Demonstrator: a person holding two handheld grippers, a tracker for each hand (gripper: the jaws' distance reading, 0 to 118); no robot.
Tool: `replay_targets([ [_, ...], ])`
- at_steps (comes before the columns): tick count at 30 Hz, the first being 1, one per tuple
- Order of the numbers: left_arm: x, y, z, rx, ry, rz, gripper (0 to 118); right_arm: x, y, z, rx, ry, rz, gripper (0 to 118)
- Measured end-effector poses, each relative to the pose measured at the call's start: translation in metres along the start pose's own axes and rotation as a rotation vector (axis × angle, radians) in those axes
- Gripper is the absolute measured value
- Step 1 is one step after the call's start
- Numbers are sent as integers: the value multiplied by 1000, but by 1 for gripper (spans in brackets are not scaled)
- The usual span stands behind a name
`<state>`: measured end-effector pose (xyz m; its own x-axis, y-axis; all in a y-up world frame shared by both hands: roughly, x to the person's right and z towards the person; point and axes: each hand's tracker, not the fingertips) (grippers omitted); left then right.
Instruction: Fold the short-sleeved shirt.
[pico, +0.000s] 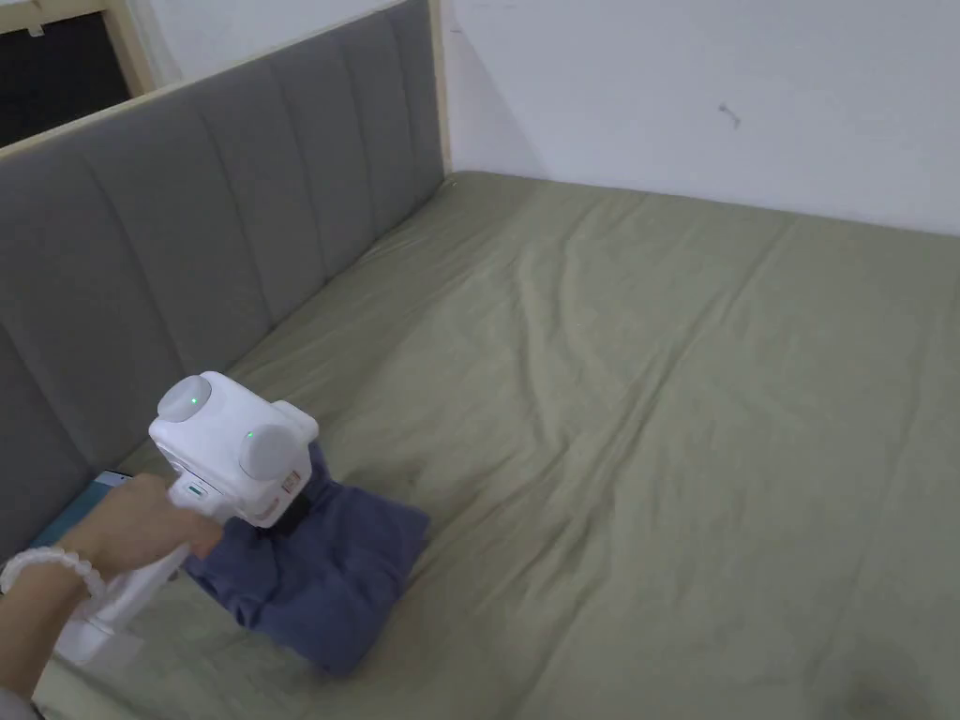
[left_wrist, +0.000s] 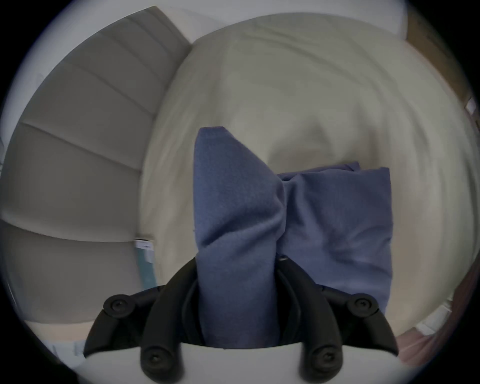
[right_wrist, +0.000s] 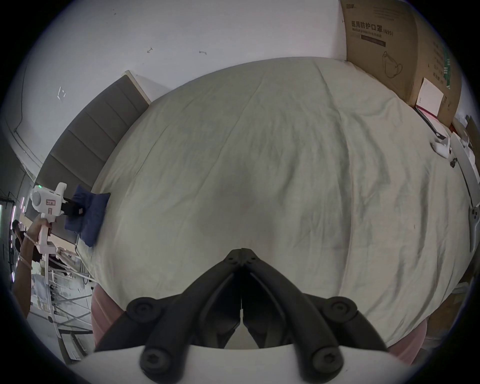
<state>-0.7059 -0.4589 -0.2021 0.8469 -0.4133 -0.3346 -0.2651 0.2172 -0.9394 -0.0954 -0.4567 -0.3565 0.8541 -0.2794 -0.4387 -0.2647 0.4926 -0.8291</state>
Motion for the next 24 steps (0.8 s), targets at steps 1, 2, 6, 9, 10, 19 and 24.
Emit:
replay_targets([
  [1, -9, -1, -10, -10, 17, -11, 32, 4, 1, -3, -2, 0, -5, 0],
  [2, -16, -1, -21, -34, 60, -33, 32, 4, 3, -6, -5, 5, -10, 0],
  [6, -27, -7, -43, -57, 152, -56, 67, 8, 6, -12, -9, 19, -23, 0],
  [9, -37, -12, -42, -55, 145, 48, 84, 10, 9, -15, -15, 14, -14, 0],
  [10, -40, -13, -41, -52, 136, 67, 84, 11, 9, -16, -17, 15, -13, 0],
  [19, -39, -30, 42, 91, 100, 234, 0, 26, 4, -6, 3, 30, -31, 0],
  [24, -1, -54, 120, 310, -61, 419, 0, 39, -4, 8, 35, 60, -48, 0],
])
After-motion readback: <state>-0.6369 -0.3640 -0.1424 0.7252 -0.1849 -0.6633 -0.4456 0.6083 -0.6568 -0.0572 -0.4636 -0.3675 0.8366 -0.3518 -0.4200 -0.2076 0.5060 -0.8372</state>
